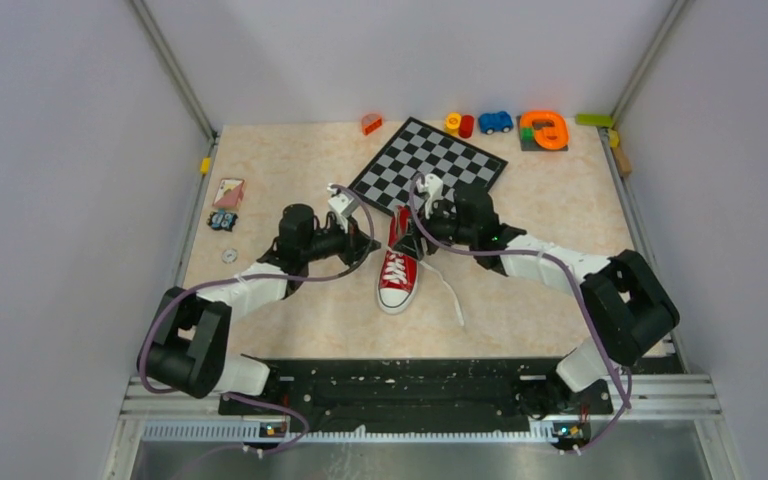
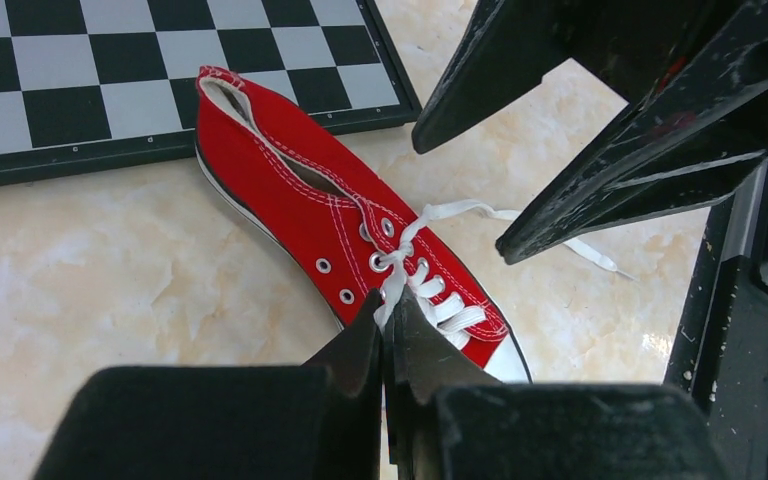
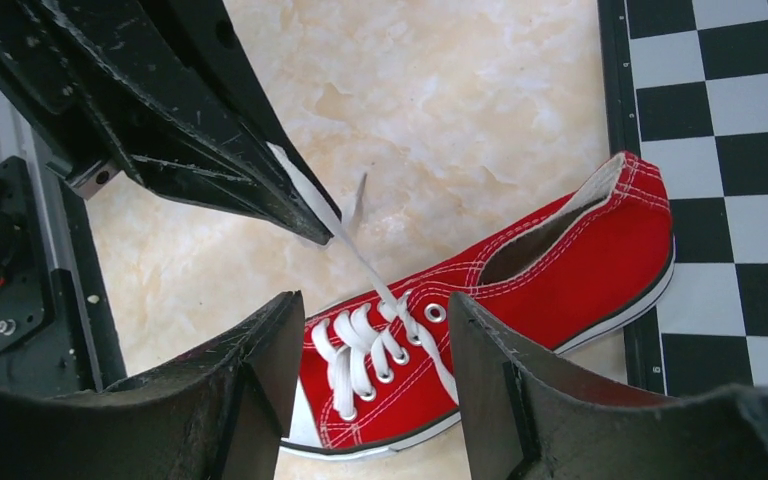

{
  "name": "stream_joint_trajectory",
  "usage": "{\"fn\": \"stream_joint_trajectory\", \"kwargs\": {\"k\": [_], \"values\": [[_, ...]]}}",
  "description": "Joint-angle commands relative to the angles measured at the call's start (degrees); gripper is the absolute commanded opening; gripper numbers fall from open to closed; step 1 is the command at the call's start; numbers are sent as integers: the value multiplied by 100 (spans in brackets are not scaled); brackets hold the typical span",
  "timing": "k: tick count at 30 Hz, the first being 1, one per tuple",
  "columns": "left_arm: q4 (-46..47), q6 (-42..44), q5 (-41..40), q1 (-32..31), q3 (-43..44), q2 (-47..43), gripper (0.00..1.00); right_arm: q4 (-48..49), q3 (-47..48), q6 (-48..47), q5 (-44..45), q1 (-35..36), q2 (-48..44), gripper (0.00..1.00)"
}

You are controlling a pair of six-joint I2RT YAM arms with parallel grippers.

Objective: Tie the shoes
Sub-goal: Wrap the shoelace around the shoelace.

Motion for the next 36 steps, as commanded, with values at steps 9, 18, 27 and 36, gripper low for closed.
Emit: {"fn": "stream_joint_trajectory", "kwargs": {"k": [9,18,27,36], "values": [[942,-459,56,41,12,75,0,144,247,644,1674,59,319,86],[1334,-667,-57,43,-226,129,10,-725,924,1907,2602,-81,940,79],[1885,-859,-19,41,-370,310,13,-525,1156,2546,2479,-81,1483,76],[2298,-1003,-128,74,-571,192,8,-149,1337,2746,2137,-151,1591,17]]}}
